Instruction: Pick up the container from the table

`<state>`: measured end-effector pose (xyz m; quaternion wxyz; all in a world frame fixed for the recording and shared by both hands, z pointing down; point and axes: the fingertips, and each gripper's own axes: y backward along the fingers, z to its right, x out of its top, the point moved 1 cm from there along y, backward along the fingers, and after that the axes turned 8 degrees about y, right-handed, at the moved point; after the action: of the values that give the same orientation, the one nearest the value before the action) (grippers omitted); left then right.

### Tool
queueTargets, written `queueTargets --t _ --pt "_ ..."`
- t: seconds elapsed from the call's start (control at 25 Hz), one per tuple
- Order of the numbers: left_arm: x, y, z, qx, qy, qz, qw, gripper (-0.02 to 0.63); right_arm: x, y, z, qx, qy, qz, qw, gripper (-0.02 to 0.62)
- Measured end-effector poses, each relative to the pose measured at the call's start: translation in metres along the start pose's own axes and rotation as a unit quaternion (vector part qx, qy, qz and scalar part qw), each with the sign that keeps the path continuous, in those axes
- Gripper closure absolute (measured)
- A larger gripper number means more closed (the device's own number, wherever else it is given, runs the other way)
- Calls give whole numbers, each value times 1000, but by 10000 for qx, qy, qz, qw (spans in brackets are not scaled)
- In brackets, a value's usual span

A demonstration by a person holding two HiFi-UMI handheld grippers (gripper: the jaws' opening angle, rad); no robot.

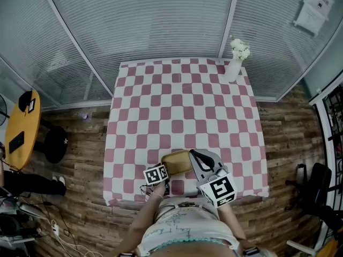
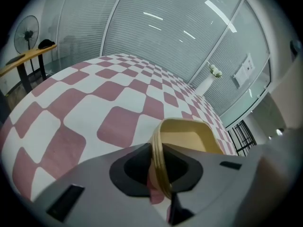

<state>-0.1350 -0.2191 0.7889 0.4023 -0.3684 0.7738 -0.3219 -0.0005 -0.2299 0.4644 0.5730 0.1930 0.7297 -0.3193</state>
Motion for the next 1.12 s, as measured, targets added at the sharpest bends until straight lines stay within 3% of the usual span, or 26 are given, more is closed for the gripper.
queueTargets --t 0.24,0.64,1.12 --pt "-1 8 -1 -27 49 -6 10000 558 -2 6 4 -37 -35 4 10000 603" --pt "17 38 15 -466 474 333 9972 560 -9 11 8 -19 -36 -45 10000 603" --pt "58 92 49 -943 258 906 9911 560 -7 10 11 -3 -1 -89 10000 603"
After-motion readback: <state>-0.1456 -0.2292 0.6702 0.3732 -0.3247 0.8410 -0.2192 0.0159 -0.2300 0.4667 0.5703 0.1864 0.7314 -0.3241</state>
